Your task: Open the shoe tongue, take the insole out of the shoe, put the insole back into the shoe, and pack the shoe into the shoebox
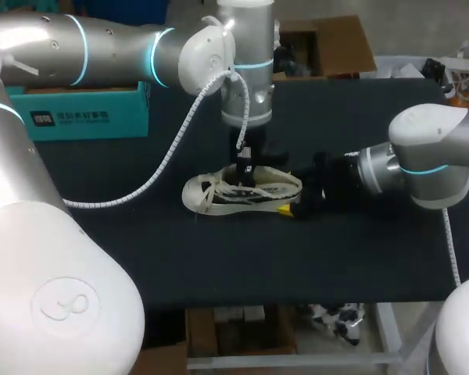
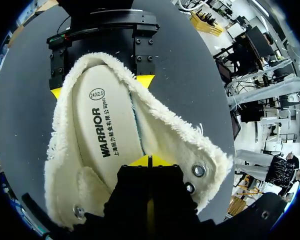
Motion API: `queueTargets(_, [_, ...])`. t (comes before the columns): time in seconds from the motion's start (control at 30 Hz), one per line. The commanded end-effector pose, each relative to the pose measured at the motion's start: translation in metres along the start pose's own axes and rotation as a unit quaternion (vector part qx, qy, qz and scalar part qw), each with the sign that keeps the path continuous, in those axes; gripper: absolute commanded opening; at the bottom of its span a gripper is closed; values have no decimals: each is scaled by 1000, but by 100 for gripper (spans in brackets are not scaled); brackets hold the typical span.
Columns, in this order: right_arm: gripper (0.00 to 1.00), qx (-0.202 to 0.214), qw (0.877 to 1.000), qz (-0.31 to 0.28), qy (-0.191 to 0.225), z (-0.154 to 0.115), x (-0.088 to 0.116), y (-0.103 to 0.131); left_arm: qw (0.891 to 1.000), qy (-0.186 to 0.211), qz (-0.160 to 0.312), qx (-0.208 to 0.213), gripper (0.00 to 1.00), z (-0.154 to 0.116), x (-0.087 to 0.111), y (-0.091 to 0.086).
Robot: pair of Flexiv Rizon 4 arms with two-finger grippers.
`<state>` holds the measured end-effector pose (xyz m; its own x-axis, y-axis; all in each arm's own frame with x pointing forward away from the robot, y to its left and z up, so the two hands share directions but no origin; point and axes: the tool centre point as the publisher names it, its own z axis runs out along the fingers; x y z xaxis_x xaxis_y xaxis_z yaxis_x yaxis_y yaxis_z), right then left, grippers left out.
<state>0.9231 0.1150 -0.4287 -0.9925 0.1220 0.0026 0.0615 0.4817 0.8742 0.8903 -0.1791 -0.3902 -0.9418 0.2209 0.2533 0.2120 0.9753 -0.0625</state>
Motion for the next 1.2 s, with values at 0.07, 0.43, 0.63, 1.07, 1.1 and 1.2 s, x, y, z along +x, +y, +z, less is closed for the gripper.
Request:
queueTargets(0.07, [0,-1,1000,0,0,3,-1,-3,999,-39,-6,-1,0,29,3,-1])
queueTargets(0.43, [0,-1,1000,0,0,3,-1,-3,997,-73,-2,13,33,51,-15,-1])
queueTargets(0.63, [0,-1,1000,0,0,3,-1,-3,993,-115,-4,17,31,66,-31,-3])
queueTargets(1.07, [0,-1,1000,0,0,3,-1,-3,967,-245,-63,9,27,101,-92,-1])
queueTargets(1.1, [0,-1,1000,0,0,3,-1,-3,967,-247,-66,10,16,101,-95,0])
queueTargets(1.2, [0,-1,1000,0,0,3,-1,-3,964,-256,-77,5,0,99,-103,3])
